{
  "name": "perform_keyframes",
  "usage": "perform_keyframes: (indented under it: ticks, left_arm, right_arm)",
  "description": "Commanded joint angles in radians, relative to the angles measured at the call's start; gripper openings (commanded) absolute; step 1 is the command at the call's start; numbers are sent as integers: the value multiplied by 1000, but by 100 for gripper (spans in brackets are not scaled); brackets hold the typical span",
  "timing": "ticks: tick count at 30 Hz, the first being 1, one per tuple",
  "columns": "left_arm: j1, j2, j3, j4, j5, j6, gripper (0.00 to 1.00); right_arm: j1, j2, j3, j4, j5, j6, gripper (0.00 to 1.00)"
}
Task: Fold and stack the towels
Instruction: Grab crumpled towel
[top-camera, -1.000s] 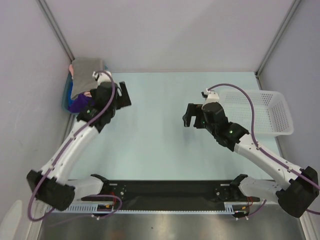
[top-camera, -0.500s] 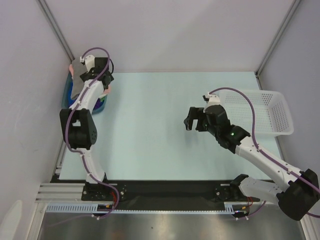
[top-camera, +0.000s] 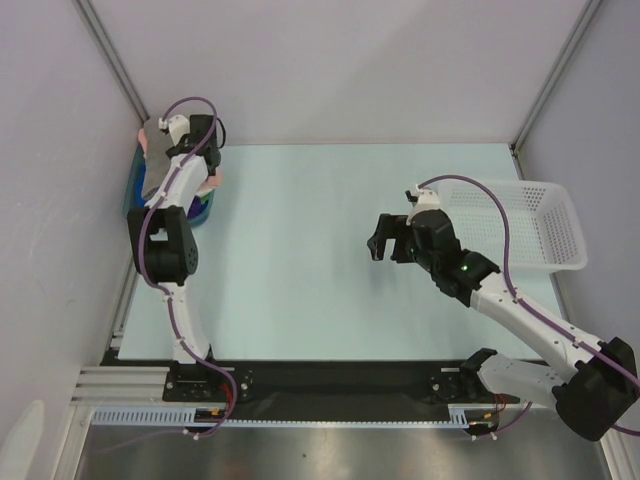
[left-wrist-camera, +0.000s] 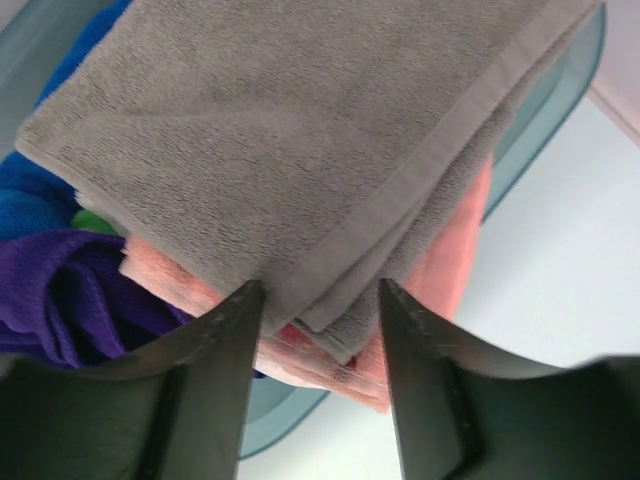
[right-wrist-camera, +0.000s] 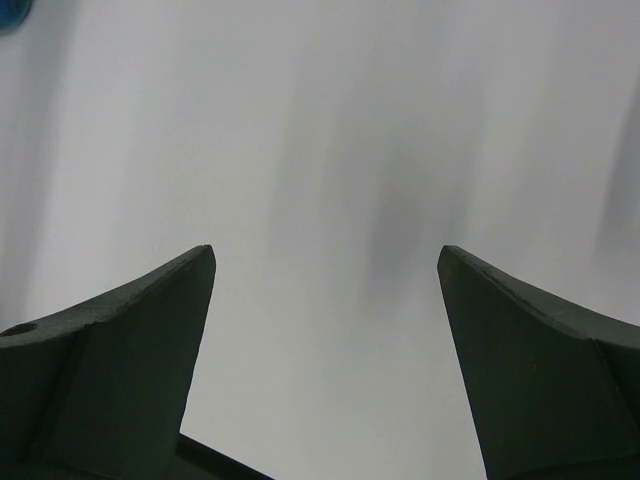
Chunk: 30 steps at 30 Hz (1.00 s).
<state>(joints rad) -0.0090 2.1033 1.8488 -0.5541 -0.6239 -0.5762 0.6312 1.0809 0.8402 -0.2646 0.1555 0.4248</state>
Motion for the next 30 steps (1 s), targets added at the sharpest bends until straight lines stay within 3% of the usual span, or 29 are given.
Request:
perform_keyframes:
  ticks: [1, 3, 7, 9, 12, 15, 16, 18, 25, 30]
  left_arm:
    - [37, 9, 36, -1, -5, -16, 54]
    - [35, 17, 36, -12, -25, -20, 51]
    - [37, -5, 6, -44, -85, -59, 65]
    - [38, -19, -22, -18, -88, -48, 64]
    - [41, -16, -28, -14, -80, -47, 54]
    - [43, -15, -25, -12, -66, -47, 29]
    - [41, -28, -26, -7, -63, -47, 13]
    - [41, -43, -25, -3, -51, -50, 0]
    - [-58, -166, -63, 42, -83, 24, 0]
    - [-219, -356, -294, 146, -128, 4, 0]
  right_arm:
    - [-4, 4, 3, 30, -5, -11, 100]
    - [-4, 4, 3, 31, -5, -11, 100]
    - [-4, 7, 2, 33, -7, -12, 100]
    - [-4, 10, 2, 33, -10, -11, 100]
    - [-4, 13, 2, 31, -11, -11, 100]
    - [-4, 11, 0, 30, -4, -9, 100]
    - [-4, 10, 0, 31, -4, -11, 100]
    - [-5, 13, -1, 33, -1, -11, 100]
    - [-7, 28, 5, 38, 12, -15, 100]
    - [-21, 39, 8, 41, 29, -18, 100]
